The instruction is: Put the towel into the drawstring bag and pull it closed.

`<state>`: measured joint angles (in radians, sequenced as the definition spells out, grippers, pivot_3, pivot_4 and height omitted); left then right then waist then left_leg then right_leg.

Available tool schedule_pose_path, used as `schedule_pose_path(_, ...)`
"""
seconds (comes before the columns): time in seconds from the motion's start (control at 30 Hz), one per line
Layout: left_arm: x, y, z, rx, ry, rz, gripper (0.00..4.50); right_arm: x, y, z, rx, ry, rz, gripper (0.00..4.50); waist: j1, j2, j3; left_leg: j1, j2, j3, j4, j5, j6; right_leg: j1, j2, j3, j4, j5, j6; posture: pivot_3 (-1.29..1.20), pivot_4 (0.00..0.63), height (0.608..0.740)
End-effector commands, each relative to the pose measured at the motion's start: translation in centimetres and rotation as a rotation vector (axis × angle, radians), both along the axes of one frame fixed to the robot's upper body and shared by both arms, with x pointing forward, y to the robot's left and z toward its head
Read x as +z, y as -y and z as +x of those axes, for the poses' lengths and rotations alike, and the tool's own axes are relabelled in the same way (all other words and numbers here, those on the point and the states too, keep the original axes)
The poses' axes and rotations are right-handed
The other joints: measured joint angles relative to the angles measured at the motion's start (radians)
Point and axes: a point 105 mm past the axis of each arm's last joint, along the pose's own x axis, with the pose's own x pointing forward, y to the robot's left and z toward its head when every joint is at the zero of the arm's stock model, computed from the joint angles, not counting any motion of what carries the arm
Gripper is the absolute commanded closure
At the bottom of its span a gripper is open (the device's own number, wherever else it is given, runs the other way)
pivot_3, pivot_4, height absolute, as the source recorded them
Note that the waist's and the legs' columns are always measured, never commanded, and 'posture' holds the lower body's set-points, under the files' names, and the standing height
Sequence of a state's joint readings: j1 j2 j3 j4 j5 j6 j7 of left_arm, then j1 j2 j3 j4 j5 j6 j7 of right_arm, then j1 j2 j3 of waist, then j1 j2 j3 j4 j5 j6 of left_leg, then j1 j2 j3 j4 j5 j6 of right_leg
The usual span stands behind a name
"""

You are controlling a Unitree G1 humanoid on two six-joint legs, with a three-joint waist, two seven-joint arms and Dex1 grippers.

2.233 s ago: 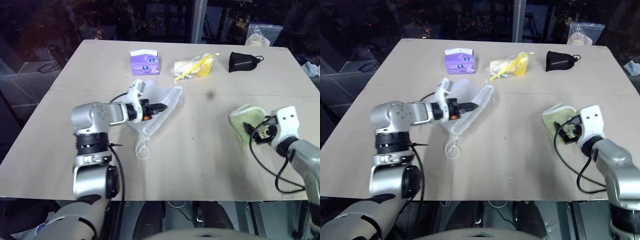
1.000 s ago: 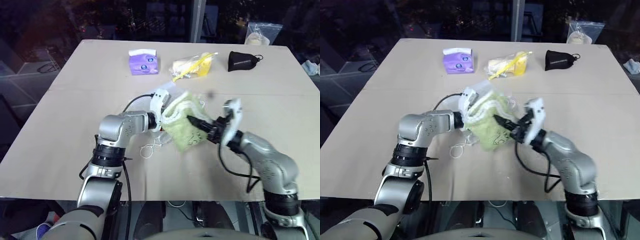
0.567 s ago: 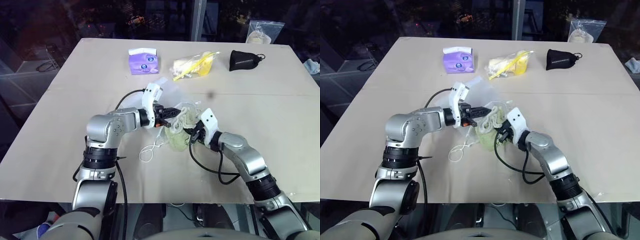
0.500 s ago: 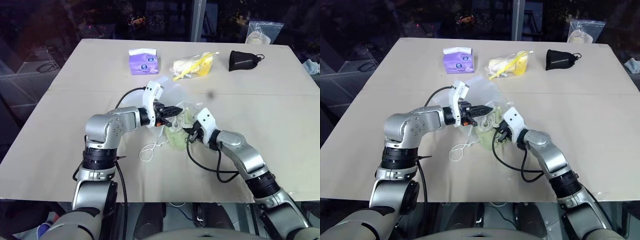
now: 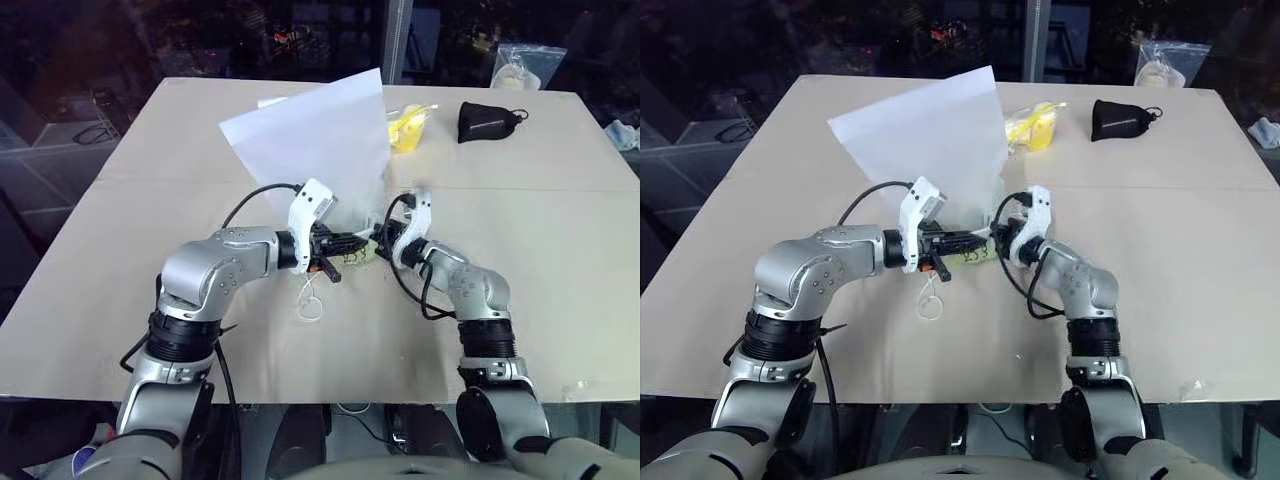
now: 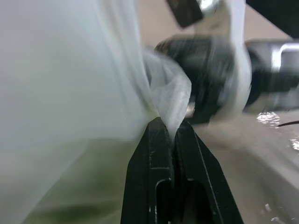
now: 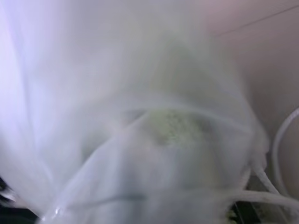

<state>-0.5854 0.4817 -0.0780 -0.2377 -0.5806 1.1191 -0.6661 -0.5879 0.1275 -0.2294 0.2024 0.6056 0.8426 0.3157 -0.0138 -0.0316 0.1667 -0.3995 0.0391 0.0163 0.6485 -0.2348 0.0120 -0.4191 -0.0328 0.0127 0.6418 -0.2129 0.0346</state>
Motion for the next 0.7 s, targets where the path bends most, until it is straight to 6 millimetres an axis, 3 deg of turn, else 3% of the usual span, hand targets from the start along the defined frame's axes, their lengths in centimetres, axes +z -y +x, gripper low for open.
schedule_pose_path(0.03,0.7,-0.2,0.8,0.032,0.010,-0.032,4.50,1.0,-0.5,1.1,-0.048,-0.030,0.185,4.48,-0.002,0.000,0.000,0.000,0.000,0.000,0.000,0.000,0.000,0.000,0.000,0.000,0.000,0.000,0.000,0.00,0.150,0.740)
schedule_pose_path(0.1,0.7,-0.3,1.2,0.050,0.004,-0.041,4.50,0.7,-0.7,1.6,-0.074,-0.053,0.232,4.48,-0.004,0.000,0.000,0.000,0.000,0.001,-0.001,0.000,0.000,-0.001,0.000,0.001,0.000,0.000,0.001,0.00,0.150,0.740)
schedule_pose_path(0.17,1.4,-0.6,2.1,0.094,-0.030,-0.093,4.50,0.4,-1.8,1.0,-0.031,0.008,0.158,4.48,-0.006,0.000,0.000,0.000,0.000,0.001,-0.001,0.000,0.000,0.000,0.000,0.001,0.000,0.000,0.001,0.00,0.150,0.740)
schedule_pose_path(0.23,1.8,-0.9,2.7,0.120,-0.040,-0.114,4.50,-0.2,-2.1,0.9,-0.041,0.046,0.047,3.50,-0.008,0.000,0.000,0.001,0.000,0.000,-0.001,0.000,0.000,0.000,0.001,0.000,0.000,0.000,0.001,0.00,0.150,0.740)
schedule_pose_path(0.3,2.3,-1.2,3.4,0.146,-0.050,-0.137,4.50,0.2,-2.0,0.1,-0.013,0.154,-0.090,2.78,-0.016,0.000,0.000,0.001,0.000,0.000,0.000,0.000,0.000,-0.001,0.001,0.001,0.001,0.000,0.001,0.00,0.150,0.740)
schedule_pose_path(0.33,2.5,-1.4,3.6,0.157,-0.057,-0.149,4.50,0.5,-1.9,-0.3,0.003,0.189,-0.116,2.13,-0.017,0.001,0.000,0.001,0.000,0.000,0.000,0.000,0.000,0.000,0.001,0.001,0.001,0.000,0.001,0.00,0.150,0.740)
schedule_pose_path(0.5,2.9,-1.6,4.3,0.173,-0.065,-0.165,4.50,0.5,-0.2,-1.9,0.002,0.307,-0.322,2.13,-0.021,0.000,0.000,-0.001,-0.001,0.001,0.000,0.000,0.000,-0.001,0.000,0.001,0.000,-0.001,0.001,0.00,0.150,0.740)
schedule_pose_path(0.63,2.9,-1.2,4.0,0.143,-0.059,-0.155,4.50,-0.4,-0.1,-2.2,0.001,0.311,-0.419,2.13,-0.023,0.000,0.000,-0.002,-0.001,0.001,-0.001,0.000,0.000,-0.003,-0.001,0.002,0.000,-0.001,0.002,0.00,0.150,0.740)
schedule_pose_path(0.7,2.8,-0.7,3.5,0.116,-0.060,-0.148,4.50,-1.0,-0.9,-2.0,0.025,0.326,-0.457,2.84,-0.025,0.000,0.000,-0.001,0.000,0.001,-0.002,0.000,0.000,-0.003,0.000,0.002,0.001,-0.001,0.002,0.00,0.150,0.740)
